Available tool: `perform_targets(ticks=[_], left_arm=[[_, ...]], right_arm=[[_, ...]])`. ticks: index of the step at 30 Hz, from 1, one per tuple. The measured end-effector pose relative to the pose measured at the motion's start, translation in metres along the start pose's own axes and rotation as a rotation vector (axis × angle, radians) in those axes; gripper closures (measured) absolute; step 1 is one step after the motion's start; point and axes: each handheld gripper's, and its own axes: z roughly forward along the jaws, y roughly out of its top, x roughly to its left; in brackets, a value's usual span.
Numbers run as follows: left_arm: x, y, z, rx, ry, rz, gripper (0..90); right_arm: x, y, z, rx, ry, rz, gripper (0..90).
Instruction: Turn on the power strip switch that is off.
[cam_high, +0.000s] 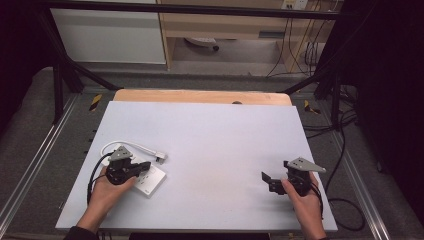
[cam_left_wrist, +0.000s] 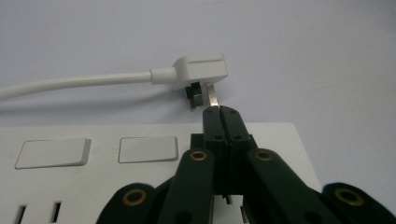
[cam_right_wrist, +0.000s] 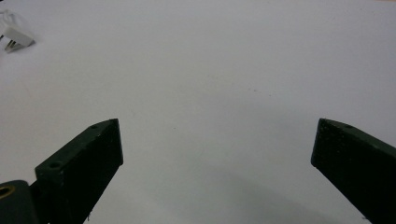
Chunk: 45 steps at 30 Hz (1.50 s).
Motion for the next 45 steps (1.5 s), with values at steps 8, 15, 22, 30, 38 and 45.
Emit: perform_targets(ticks=[8,15,22,30,38,45], left_arm=[[0.0039,-0.0019,0.0005,0.002,-0.006,-0.027,90.0],[0.0012,-0.0016,0.0023,-0.006,-0.002,0.003,90.0],[0.0009,-0.0017,0.0024,-0.007,0.000,0.012,90.0],[0.0007,-0.0009,0.0011,-0.025,0.005,0.016,90.0],[-0.0016,0.0009,-0.0002,-0.055,-0.008,0.014,90.0],[-0.0037,0.0021,-0.0003,-0.068,-0.020,0.011,88.2]], right_arm=[[0.0003,0.0000,0.0000,0.002,0.002,0.000,2.6],[0.0000,0.0001,0.0002,0.002,0.001,-0.002,2.6],[0.0001,0.0001,0.0002,0.002,0.000,-0.002,2.6],[-0.0001,0.0003,-0.0001,0.001,0.001,-0.001,2.6],[0.0001,0.0003,0.0002,0.001,0.001,-0.001,2.6],[0.0000,0.0002,0.0007,0.003,0.001,-0.002,2.6]])
